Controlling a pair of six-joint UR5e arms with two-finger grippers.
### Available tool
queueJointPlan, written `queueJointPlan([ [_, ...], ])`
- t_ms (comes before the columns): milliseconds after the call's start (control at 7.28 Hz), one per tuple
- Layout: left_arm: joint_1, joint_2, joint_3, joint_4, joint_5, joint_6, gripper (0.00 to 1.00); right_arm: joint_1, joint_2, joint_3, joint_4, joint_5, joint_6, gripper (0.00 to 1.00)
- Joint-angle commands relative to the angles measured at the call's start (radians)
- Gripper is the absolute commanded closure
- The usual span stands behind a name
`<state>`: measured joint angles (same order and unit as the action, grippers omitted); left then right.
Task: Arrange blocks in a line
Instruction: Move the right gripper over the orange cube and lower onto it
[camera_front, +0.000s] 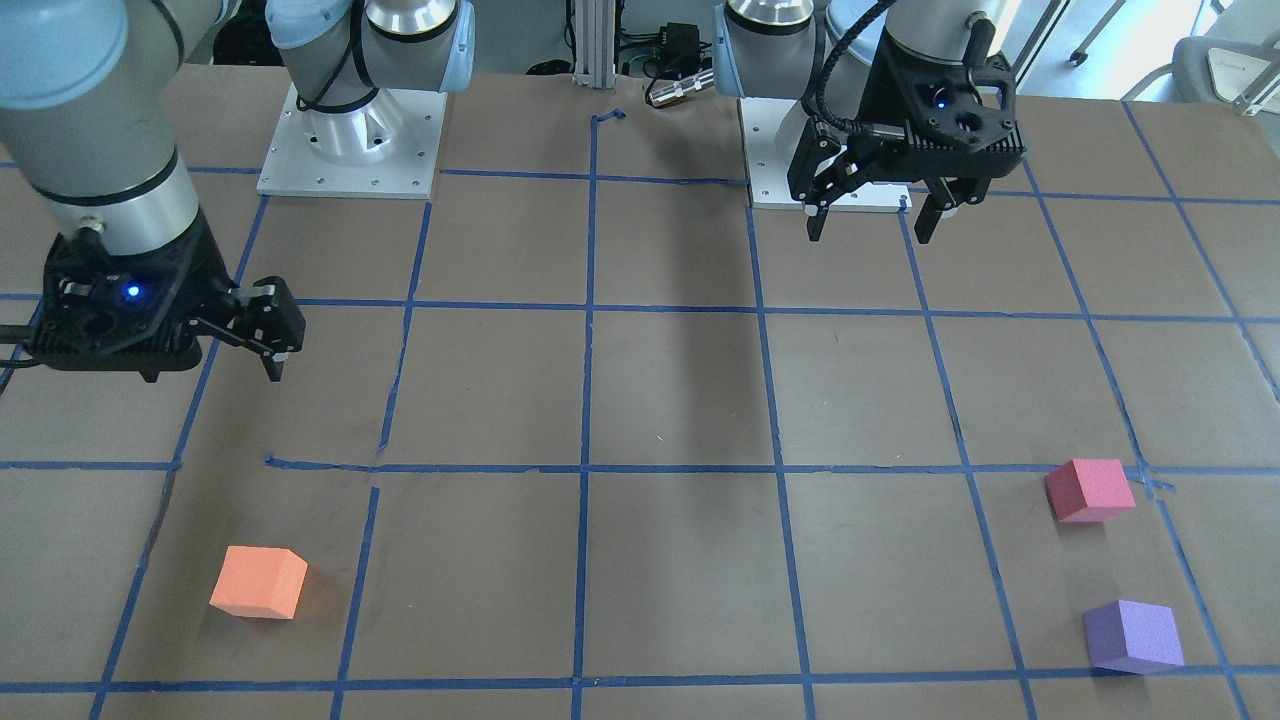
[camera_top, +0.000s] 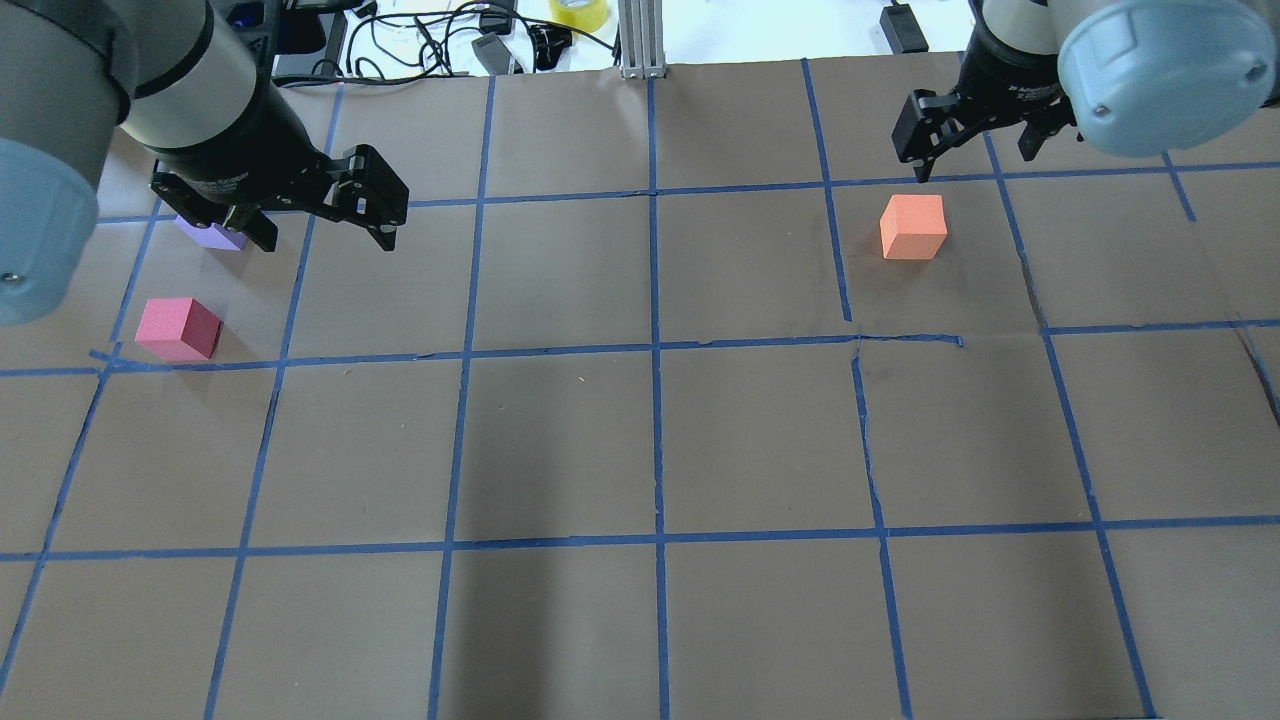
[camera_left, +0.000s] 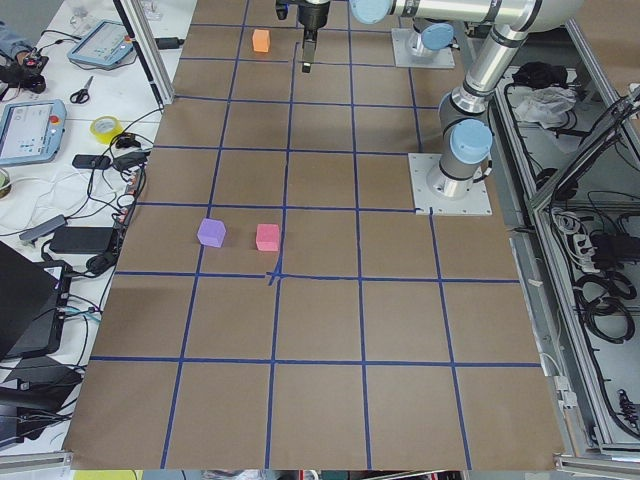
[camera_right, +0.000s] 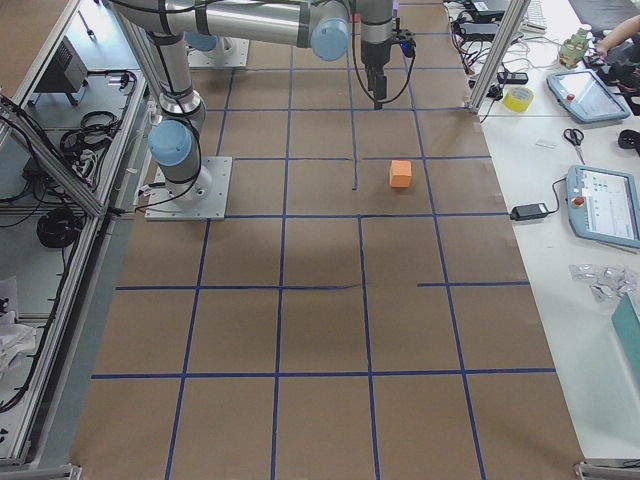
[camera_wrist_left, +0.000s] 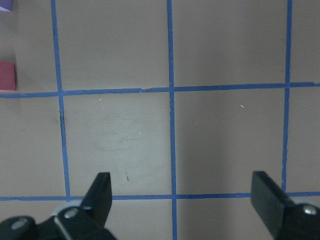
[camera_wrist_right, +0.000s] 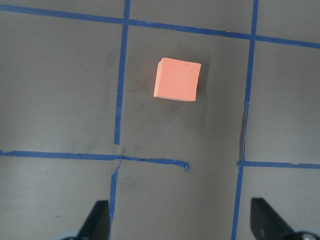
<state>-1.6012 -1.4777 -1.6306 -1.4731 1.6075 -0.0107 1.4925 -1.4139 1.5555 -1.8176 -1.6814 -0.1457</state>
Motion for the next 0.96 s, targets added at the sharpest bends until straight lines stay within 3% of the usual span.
queueJointPlan([
  [0, 0.001, 0.002, -0.002, 0.0, 0.0, -0.002, 0.0, -0.063, 0.105, 0.015, -0.075, 0.017, 0.105, 0.0],
  [275, 0.001, 0.002, -0.002, 0.0, -0.001, 0.0, 0.0, -0.061, 0.215, 0.018, -0.234, 0.02, 0.169, 0.0],
  [412, 0.001, 0.002, -0.002, 0.0, 0.0, -0.002, 0.0, -0.061, 0.274, 0.015, -0.245, 0.079, 0.166, 0.0],
  [549, 0.001, 0.002, -0.002, 0.0, 0.0, 0.0, 0.0, -0.061, 0.324, 0.011, -0.35, 0.115, 0.167, 0.0],
  [824, 0.001, 0.002, -0.002, 0.0, 0.0, 0.0, 0.0, -0.06, 0.366, 0.003, -0.396, 0.117, 0.135, 0.0],
])
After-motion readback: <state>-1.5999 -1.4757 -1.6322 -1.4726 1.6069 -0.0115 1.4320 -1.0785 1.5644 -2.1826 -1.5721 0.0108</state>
